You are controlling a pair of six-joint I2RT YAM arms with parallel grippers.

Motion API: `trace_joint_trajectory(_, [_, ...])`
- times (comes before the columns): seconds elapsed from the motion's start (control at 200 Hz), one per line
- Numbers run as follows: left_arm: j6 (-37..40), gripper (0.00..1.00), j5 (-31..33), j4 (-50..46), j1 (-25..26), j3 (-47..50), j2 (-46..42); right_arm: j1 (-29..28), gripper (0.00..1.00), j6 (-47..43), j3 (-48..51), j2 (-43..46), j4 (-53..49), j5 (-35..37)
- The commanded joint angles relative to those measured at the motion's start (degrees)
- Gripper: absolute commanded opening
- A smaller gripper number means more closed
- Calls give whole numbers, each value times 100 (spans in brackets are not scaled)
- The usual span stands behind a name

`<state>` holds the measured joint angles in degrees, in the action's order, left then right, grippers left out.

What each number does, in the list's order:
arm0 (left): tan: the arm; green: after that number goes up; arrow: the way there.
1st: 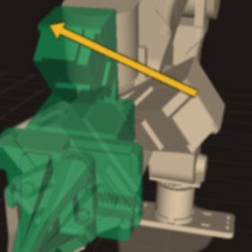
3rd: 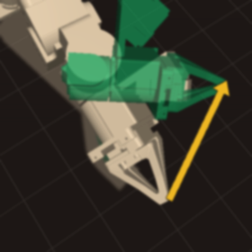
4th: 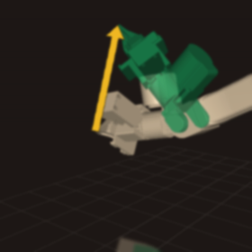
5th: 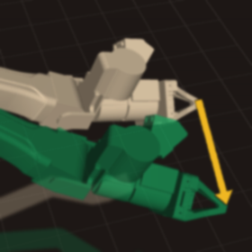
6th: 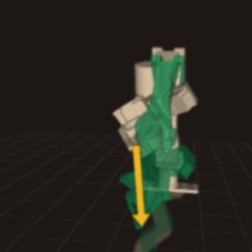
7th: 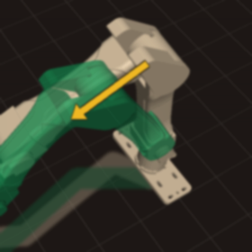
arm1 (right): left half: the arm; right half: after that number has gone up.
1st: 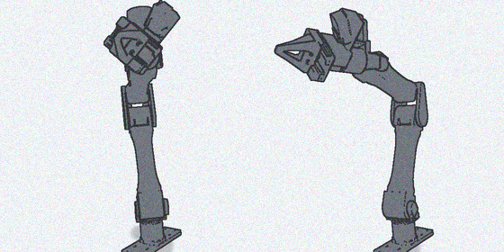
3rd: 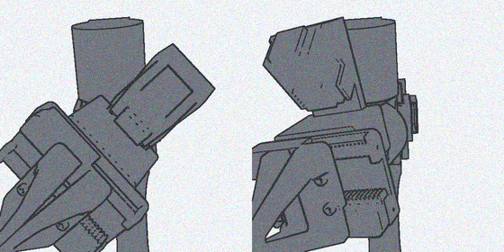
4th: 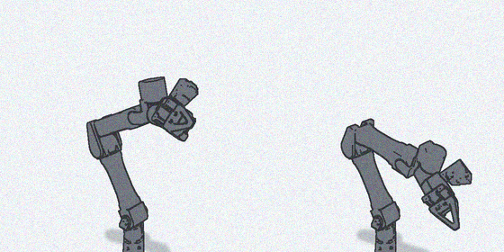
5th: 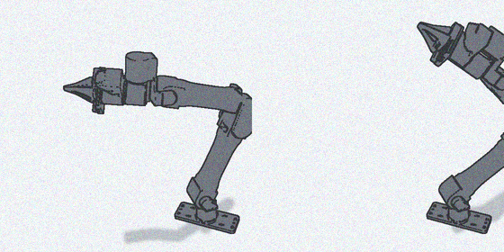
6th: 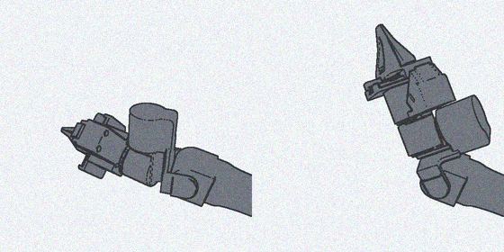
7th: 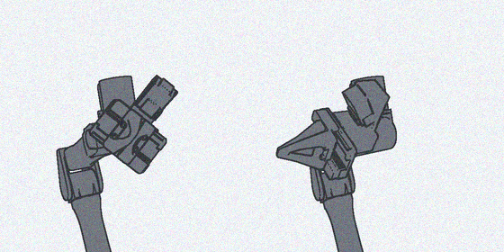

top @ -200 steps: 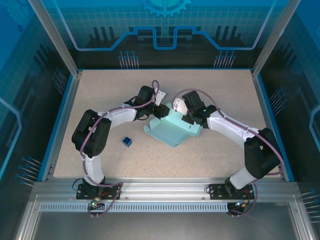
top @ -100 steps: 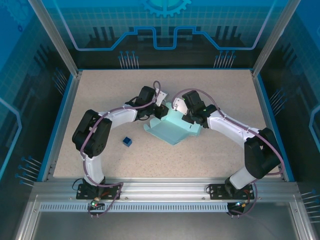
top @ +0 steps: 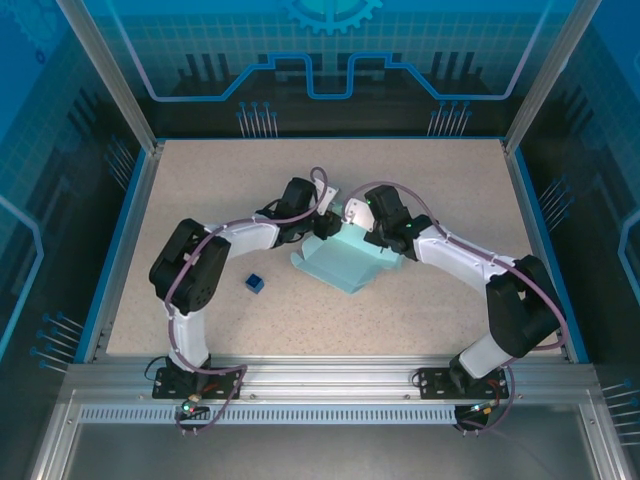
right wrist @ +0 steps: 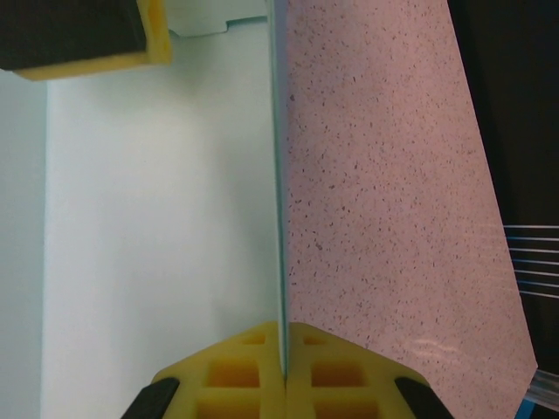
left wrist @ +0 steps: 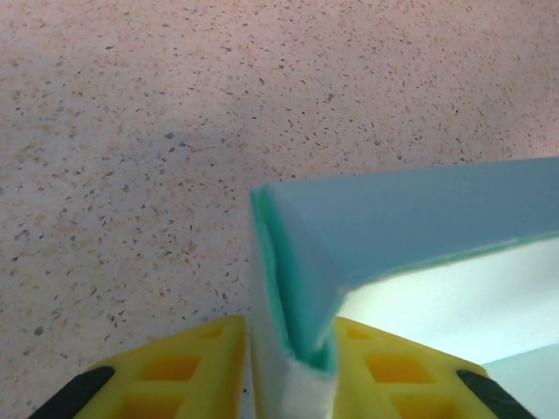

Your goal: Fold the paper box

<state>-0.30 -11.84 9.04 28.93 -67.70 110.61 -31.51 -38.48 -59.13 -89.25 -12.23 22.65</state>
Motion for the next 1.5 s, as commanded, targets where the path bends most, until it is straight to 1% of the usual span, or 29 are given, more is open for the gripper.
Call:
trace_joint_trajectory(0.0, [-117, 40, -106, 392, 55, 164, 65, -61, 0, -277, 162, 46, 720, 169])
trace_joint_trajectory(0.085, [-210, 51, -153, 526, 59, 328, -75, -92, 0, -457, 275, 48, 965, 263])
trace_joint_trajectory(0.195, [-365, 60, -243, 641, 10, 515, -340, -114, 0, -661, 438, 40, 1292, 363])
trace_joint_trajectory(0.38, [-735, 68, -617, 661, -272, 722, -815, -149, 0, -975, 729, 96, 1902, 453])
trace_joint_trajectory(0.53, [-1281, 71, -1011, 608, -633, 668, -1092, -184, 0, -1187, 842, 87, 2302, 518])
trace_joint_trajectory(0.58, [-1517, 71, -1136, 528, -756, 566, -1102, -206, 0, -1285, 842, 66, 2451, 565])
trace_joint_trajectory(0.6, [-1604, 71, -1180, 471, -798, 500, -1076, -215, 0, -1320, 983, 51, 2514, 584])
trace_joint_trajectory(0.655, [-1794, 71, -1189, 201, -864, 264, -994, -246, 0, -1404, 1042, 33, 2677, 619])
trace_joint_trajectory(0.705, [-1840, 71, -1171, -124, -875, -29, -884, -267, 0, -1496, 1085, 14, 2735, 666])
trace_joint_trajectory(0.75, [-1882, 72, -1145, -413, -872, -292, -762, -279, 0, -1563, 1122, -15, 2992, 703])
trace_joint_trajectory(0.88, [-2082, 71, -1154, -803, -866, -849, -388, -337, 0, -1770, 1223, -117, 3335, 819])
trace_joint_trajectory(1.0, [-2093, 69, -1129, -1193, -862, -1245, -73, -398, 0, -1945, 1290, -235, 3656, 915])
trace_joint_trajectory(1.206, [-2074, 66, -1034, -1424, -845, -1360, 194, -490, 0, -2219, 1387, -436, 4148, 1076])
trace_joint_trajectory(1.496, [-2087, 57, -1008, -1365, -845, -1083, 286, -549, 0, -2296, 1524, -562, 4451, 1196])
